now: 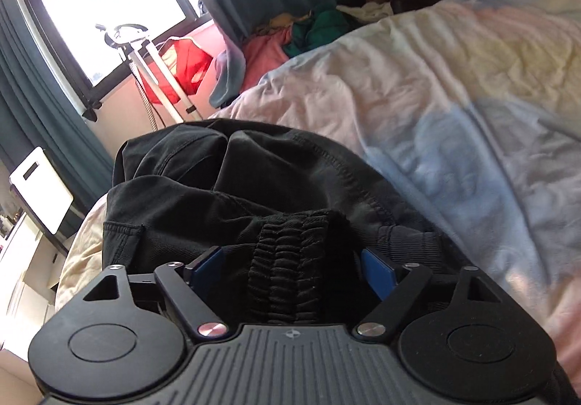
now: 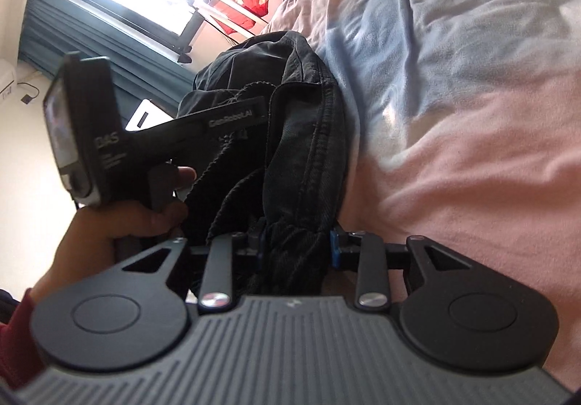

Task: Fold clothes
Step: 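Grasp the ribbed waistband with the left gripper while the right gripper holds its end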

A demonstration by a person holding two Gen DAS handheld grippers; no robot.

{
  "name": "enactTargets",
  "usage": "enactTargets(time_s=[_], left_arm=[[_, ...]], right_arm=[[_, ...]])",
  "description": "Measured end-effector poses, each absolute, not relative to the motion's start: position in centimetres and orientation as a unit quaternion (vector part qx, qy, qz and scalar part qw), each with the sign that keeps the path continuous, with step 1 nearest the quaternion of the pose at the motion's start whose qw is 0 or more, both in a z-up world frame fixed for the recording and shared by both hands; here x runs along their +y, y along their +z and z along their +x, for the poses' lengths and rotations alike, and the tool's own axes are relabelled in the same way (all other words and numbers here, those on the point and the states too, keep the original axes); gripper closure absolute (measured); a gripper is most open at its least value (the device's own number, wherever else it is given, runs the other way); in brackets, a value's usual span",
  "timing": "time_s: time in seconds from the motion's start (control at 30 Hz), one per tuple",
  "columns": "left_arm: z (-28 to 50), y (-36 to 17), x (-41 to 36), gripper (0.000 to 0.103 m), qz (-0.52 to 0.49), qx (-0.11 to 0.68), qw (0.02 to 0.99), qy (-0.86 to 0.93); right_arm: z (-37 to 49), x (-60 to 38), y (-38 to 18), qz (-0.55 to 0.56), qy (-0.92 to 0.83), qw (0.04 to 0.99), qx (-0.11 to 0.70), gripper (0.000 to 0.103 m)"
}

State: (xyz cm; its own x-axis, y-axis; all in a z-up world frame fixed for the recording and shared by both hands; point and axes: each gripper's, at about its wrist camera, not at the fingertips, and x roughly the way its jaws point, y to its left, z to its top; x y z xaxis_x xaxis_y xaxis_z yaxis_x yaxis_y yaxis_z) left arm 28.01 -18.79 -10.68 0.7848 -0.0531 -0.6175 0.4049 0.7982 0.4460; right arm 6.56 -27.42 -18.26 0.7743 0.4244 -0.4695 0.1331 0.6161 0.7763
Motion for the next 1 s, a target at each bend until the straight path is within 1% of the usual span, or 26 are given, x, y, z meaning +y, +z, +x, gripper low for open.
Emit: enactTargets(time_s=[0.03,0.07,0.1,0.17,0.2,0.23,0.33,0.43,0.6,0.73,0.83,0.93,1.0], left_arm=[[28.6,-11.0,-18.8,0.037,0.292,0.308,0.897,-0.120],[29.0,-11.2,-18.6,0.057,0.287,0.312,0.898,-0.120],[29.1,-11.1,-18.1,0.065,0.273,0.315,0.900,-0.128],[28.8,-10.7,-16.9,0.067,0.237,0.308,0.912,-0.130],[28.3,-10.3,-16.2,0.080,0.221,0.298,0.920,-0.128],[27.7,-9.9,-15.6,0.090,0.213,0.287,0.926,-0.124],[25.3,-8.0,-13.0,0.092,0.175,0.246,0.947,-0.108],[23.1,-5.4,-8.8,0.094,0.111,0.219,0.966,-0.080],[20.2,-2.6,0.2,0.094,-0.011,0.209,0.978,-0.021],[19.1,-4.2,8.7,0.093,-0.117,0.264,0.957,0.019],[18.4,-7.3,13.2,0.092,-0.171,0.308,0.936,0.021],[18.0,-9.6,15.8,0.091,-0.234,0.340,0.911,0.015],[17.3,-9.9,16.6,0.089,-0.259,0.348,0.901,0.015]], right_arm=[[6.7,-27.4,-18.3,0.429,0.087,0.838,0.325,0.069],[6.8,-27.3,-18.3,0.424,0.088,0.841,0.324,0.069],[6.8,-27.2,-18.3,0.420,0.088,0.844,0.323,0.069],[6.9,-27.0,-18.1,0.408,0.089,0.850,0.321,0.069],[7.0,-26.9,-18.1,0.405,0.088,0.852,0.321,0.068],[7.0,-26.9,-18.0,0.402,0.088,0.853,0.321,0.068],[7.1,-26.8,-18.0,0.393,0.087,0.857,0.321,0.068],[6.9,-26.5,-17.8,0.378,0.084,0.864,0.322,0.068],[6.5,-25.8,-17.3,0.351,0.079,0.876,0.322,0.068],[6.4,-25.4,-16.9,0.336,0.087,0.882,0.317,0.068],[6.2,-24.6,-16.2,0.310,0.106,0.893,0.308,0.068],[6.2,-23.8,-15.8,0.294,0.124,0.898,0.301,0.068],[6.3,-23.7,-15.7,0.296,0.129,0.897,0.302,0.068]])
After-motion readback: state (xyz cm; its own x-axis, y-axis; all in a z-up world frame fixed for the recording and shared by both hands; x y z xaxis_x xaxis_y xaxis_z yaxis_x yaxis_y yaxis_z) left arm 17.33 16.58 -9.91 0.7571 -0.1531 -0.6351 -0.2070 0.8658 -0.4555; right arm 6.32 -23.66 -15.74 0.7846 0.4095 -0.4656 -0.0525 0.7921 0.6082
